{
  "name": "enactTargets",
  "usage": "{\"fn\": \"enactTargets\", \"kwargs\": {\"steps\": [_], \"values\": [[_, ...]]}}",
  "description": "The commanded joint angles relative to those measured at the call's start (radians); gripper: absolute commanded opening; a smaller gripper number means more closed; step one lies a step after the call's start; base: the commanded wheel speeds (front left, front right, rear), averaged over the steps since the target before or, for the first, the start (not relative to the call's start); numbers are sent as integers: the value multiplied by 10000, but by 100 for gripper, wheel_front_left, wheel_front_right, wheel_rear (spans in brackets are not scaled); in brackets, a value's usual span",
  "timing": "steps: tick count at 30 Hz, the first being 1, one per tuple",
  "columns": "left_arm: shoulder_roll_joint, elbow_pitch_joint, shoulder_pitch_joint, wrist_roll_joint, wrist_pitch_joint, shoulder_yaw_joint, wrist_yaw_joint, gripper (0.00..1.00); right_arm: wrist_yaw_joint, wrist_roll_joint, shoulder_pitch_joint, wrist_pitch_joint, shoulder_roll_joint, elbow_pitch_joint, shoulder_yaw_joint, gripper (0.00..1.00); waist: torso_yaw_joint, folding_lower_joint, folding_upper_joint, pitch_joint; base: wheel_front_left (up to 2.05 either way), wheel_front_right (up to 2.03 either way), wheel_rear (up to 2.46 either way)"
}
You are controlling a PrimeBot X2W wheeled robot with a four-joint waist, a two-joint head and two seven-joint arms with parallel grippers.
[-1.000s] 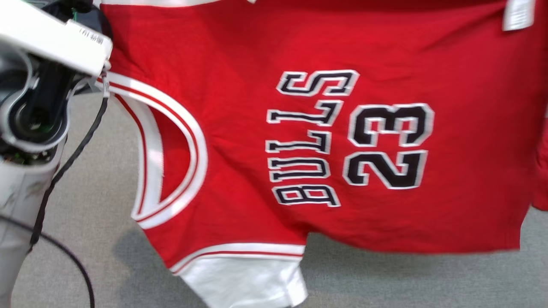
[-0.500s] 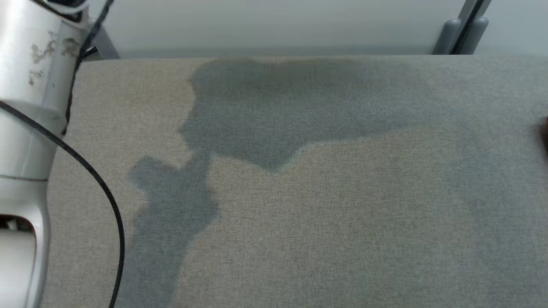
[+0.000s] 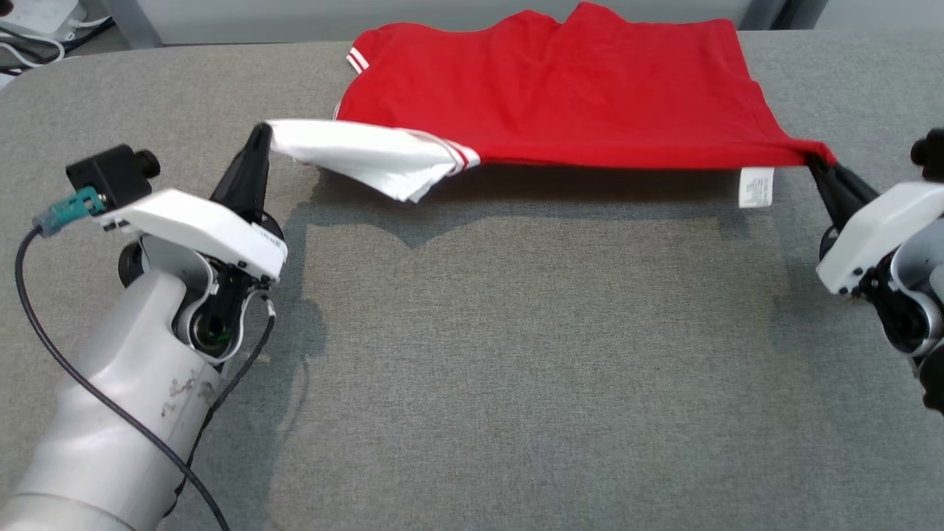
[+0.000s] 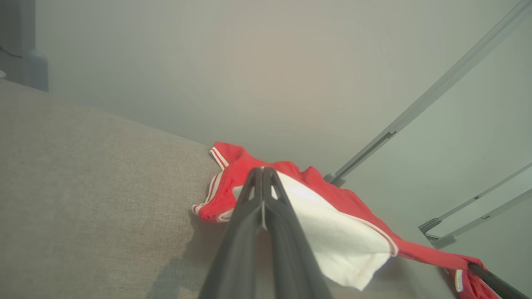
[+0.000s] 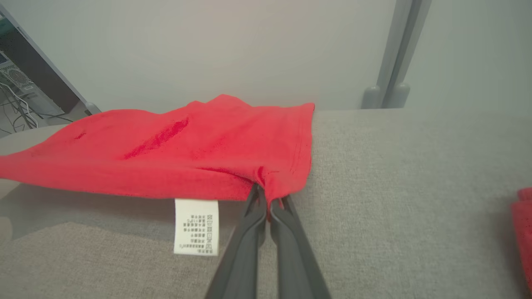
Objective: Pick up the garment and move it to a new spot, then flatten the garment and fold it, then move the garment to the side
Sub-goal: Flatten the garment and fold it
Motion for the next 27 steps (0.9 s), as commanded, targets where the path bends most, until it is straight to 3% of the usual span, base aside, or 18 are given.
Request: {"fn": "enactTargets", "kwargs": {"steps": [1,8,11,27], "values": [[551,-257,122,-147,-165,258,-67,0,39,334,482,-214,-352,-187,176,0,-126,0,0,-54,0,0,0],[1108,-1230,1483,-255,-196,-54,-68,0,39,1452,1579,-379,-798,-703,504,0,-206,0,0,-362,0,0,0],[1458,-2010,2108,-101,-155,-210,222,0,39,1908,2176,-474,-1172,-1141,600,0,-131,0,0,-581,0,0,0],[3639,-8664,6180,-291,690,-399,3981,0,39,3589,4726,78,-2850,-3681,746,0,106,0,0,-1068,0,0,0]]}}
